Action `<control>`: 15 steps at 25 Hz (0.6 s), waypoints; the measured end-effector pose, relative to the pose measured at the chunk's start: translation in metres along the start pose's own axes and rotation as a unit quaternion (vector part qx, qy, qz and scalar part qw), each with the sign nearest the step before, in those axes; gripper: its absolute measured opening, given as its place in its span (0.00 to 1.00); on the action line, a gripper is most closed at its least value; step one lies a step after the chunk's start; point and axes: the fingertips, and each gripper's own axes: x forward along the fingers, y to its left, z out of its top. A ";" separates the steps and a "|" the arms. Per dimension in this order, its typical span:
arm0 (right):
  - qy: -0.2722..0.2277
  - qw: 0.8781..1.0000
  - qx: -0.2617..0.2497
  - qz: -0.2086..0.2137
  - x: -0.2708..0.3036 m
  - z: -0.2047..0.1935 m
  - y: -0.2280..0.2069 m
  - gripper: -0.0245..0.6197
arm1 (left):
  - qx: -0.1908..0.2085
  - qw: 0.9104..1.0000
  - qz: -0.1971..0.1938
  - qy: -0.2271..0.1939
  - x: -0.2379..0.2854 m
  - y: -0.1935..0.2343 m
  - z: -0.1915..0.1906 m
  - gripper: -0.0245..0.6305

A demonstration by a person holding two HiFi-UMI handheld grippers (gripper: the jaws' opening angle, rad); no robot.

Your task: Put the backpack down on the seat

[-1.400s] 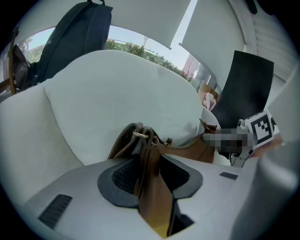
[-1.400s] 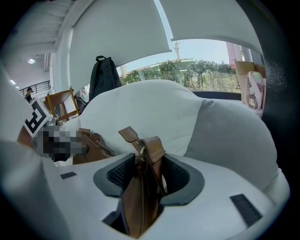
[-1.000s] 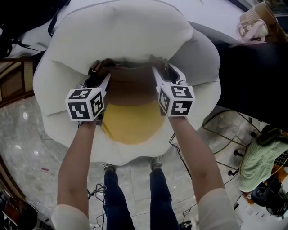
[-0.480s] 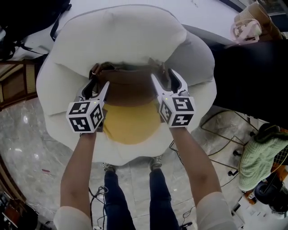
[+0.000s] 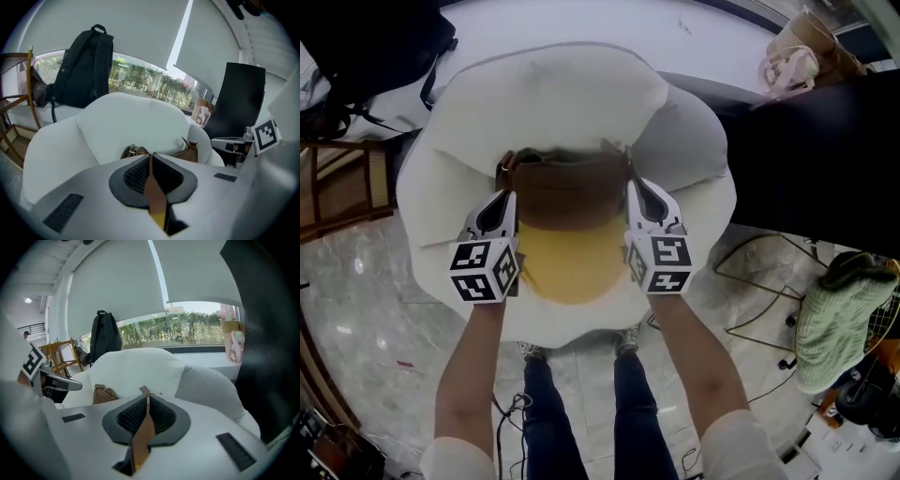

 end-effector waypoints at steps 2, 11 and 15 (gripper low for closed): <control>-0.003 1.000 0.004 0.001 -0.011 0.009 0.003 0.10 | -0.010 1.000 -0.009 0.000 -0.011 -0.010 0.005 0.11; -0.021 0.999 0.024 0.017 -0.064 0.051 0.019 0.09 | 0.015 1.000 -0.024 -0.013 -0.064 -0.047 0.039 0.10; -0.029 0.999 0.037 0.021 -0.094 0.068 0.026 0.09 | 0.013 0.999 -0.031 -0.023 -0.092 -0.060 0.054 0.10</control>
